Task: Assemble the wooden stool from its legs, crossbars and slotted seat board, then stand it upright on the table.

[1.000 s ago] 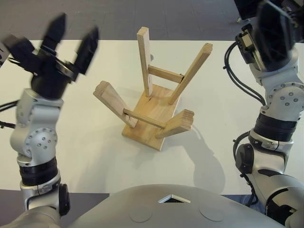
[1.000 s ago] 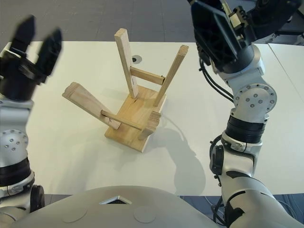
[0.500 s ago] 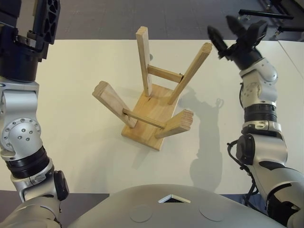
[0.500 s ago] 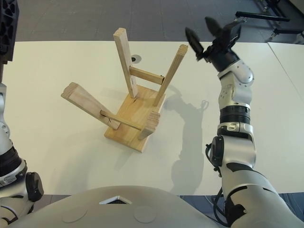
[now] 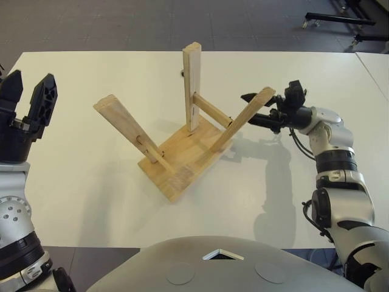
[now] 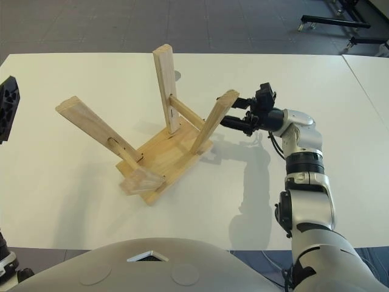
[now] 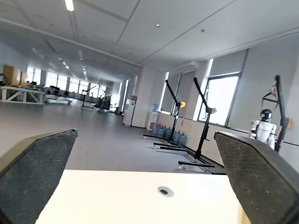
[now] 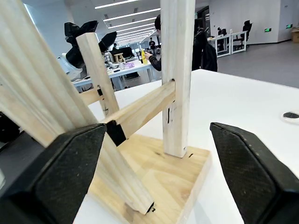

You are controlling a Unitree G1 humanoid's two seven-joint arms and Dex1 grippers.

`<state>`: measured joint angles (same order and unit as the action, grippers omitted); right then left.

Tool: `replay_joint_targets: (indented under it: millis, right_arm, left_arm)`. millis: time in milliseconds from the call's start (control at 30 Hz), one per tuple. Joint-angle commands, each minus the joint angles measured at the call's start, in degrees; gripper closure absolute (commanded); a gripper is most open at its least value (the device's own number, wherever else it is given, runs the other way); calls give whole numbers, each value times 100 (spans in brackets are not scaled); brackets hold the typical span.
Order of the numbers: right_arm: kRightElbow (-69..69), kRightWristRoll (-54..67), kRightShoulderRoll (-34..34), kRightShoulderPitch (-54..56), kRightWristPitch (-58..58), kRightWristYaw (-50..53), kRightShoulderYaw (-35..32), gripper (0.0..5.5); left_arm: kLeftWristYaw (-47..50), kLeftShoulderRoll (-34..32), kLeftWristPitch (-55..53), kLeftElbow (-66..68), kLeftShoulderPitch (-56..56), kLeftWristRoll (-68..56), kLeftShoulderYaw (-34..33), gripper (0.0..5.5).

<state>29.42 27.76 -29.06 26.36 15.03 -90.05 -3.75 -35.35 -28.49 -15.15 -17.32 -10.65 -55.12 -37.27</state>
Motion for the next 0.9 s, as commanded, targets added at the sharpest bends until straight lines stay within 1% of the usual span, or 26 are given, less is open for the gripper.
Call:
replay_joint_targets:
  millis: [33,100,267,400,500,533,567,633,767,833,900]
  right_arm:
    - [-1950,530,-124,-878,794,121,215,139]
    - [-3012,858,-151,-1288,1209,277,310,139]
    - [-4309,1419,-365,-1720,1926,680,359,139]
    - [-3811,1361,-653,-1624,1794,727,56,139]
    - [-3315,1157,-816,-1619,1490,701,-43,139]
    - [-3226,987,-799,-1690,1204,744,-32,139]
    - [-3200,856,-770,-1775,968,789,-11,139]
    - [-3307,717,-660,-1986,759,908,124,139]
    - [-3722,444,-580,-2574,401,1036,500,139]
    - [-3780,227,-587,-2810,87,1054,630,139]
    - [-3741,103,-516,-2881,-166,1113,728,139]
  left_arm:
    - [-175,29,86,139,-175,216,-4,10]
    - [-180,124,149,97,-345,383,90,10]
    - [-264,308,344,-11,-744,823,271,10]
    - [-273,303,386,-61,-897,1000,292,10]
    - [-510,201,507,40,-1019,1215,345,10]
    - [-658,172,355,-116,-1034,876,290,10]
    - [-800,128,238,-262,-1059,655,275,10]
    - [-1100,-71,81,-416,-1230,717,451,10]
    - [-1480,-541,80,-333,-1869,1635,792,10]
    - [-1586,-681,180,-343,-2136,1995,814,10]
    - [-1600,-764,69,-427,-2134,1920,674,10]
